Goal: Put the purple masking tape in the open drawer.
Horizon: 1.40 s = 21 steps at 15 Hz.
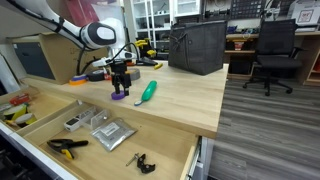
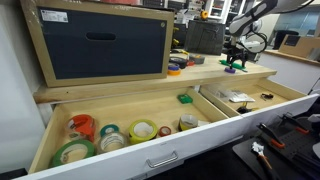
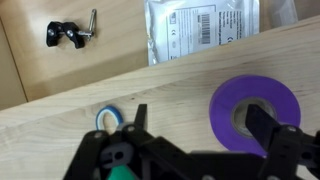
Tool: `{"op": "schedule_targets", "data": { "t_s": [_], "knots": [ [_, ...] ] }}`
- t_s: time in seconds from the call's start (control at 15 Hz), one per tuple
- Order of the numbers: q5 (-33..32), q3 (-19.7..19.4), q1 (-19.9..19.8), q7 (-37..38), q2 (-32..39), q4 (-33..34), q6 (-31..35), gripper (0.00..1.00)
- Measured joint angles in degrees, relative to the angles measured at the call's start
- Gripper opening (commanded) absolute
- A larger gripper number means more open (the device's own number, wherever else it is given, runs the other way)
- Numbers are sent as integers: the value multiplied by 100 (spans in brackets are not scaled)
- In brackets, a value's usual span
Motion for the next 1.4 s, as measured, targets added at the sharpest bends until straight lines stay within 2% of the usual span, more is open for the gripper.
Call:
{"op": "schedule_targets", "data": {
  "t_s": [0.07,0.2,0.67,0.8,0.87,1.4],
  "knots": [
    [0,2,12,0,17,1,10,74],
    [0,2,19,0,52,11,37,69],
    [-1,-15,15,0,125,86,88,16],
    [-1,-6,23,0,125,86,97,3],
    [-1,-3,28,0,119,87,97,7],
    [19,164,148,-17,46,70,96,7]
  ]
}}
